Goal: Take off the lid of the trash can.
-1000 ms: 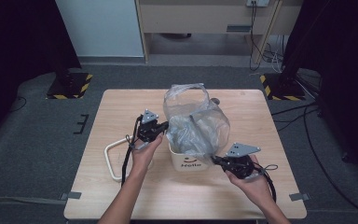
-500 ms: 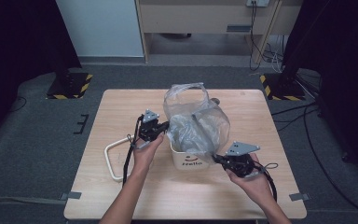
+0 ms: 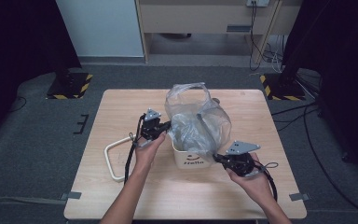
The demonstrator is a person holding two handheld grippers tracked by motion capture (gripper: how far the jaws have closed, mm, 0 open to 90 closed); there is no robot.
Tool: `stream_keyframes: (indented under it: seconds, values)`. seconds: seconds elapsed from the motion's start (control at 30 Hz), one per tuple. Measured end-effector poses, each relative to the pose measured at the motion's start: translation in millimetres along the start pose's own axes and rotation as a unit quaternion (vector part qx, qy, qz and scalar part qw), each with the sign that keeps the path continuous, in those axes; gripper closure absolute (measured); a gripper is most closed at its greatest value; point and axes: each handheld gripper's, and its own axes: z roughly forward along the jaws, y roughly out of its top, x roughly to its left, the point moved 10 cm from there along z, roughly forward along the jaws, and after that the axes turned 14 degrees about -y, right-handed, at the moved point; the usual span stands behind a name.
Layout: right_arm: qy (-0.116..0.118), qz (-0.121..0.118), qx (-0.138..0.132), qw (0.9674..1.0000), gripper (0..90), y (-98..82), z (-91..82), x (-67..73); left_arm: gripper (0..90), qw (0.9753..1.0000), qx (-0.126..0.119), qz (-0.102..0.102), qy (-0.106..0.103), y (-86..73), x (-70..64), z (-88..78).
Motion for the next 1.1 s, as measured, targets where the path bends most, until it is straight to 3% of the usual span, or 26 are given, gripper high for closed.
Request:
stream_keyframes:
  seconds: [0.07, 0.3, 0.5, 0.63, 0.77, 0.9, 1.1]
  values:
    - [-0.003, 0.002, 0.002, 1.0000, 90.0, -0.6, -0.8, -0.3, 90.0, 0.9999, 0.007, 0.009, 0.004, 1.9, 0.0, 2.1]
    - [-0.004, 0.006, -0.001, 1.0000, 88.9, -0.5, 0.6, -2.0, 89.1, 1.0000, 0.001, -0.005, 0.000, 3.1, 3.1, 3.4]
    - [-0.011, 0.017, -0.015, 0.9997, 65.4, 2.1, -9.2, -3.4, 68.3, 0.9987, -0.006, 0.027, 0.044, 8.4, 8.6, -12.0]
    - [-0.021, 0.023, -0.041, 0.9987, 48.8, 4.7, -20.7, -5.0, 59.3, 0.9981, -0.007, 0.036, 0.049, 10.2, 10.4, -23.9]
    - [-0.029, 0.023, -0.054, 0.9979, 37.8, 5.4, -32.4, -6.8, 55.9, 0.9976, -0.021, 0.040, 0.052, 13.3, 9.5, -36.3]
    - [-0.039, 0.024, -0.064, 0.9969, 31.7, 6.7, -45.3, -12.2, 54.6, 0.9973, -0.022, 0.046, 0.053, 12.4, 7.5, -47.1]
    - [-0.049, 0.031, -0.066, 0.9961, 31.4, 6.0, -62.5, -25.8, 53.8, 0.9970, -0.026, 0.053, 0.050, 8.4, 1.8, -56.7]
